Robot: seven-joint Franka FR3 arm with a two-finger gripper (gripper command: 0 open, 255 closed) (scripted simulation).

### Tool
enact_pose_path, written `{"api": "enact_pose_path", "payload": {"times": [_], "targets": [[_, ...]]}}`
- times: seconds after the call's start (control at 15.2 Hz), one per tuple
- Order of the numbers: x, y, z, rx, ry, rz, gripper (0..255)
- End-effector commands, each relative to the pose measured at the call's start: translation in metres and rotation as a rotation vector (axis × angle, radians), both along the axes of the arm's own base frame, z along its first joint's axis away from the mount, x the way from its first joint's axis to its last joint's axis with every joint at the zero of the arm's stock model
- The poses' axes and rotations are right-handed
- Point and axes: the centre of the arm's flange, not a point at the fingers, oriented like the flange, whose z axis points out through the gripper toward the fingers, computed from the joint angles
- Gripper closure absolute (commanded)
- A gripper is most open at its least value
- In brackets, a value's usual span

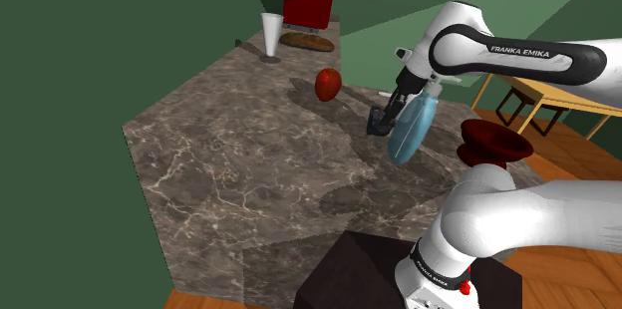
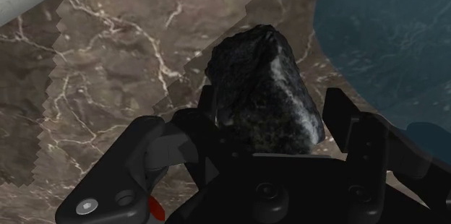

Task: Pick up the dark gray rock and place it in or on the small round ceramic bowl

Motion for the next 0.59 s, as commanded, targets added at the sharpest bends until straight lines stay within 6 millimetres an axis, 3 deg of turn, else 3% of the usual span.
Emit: {"api": "enact_pose_path", "payload": {"times": [0.0,0.13,0.53], "targets": [[0.0,0.001,-0.003,0.003,0.008,0.002,255],[-0.001,0.001,-0.004,0.003,0.008,0.002,255],[-0.001,0.001,0.028,0.003,0.008,0.002,255]]}}
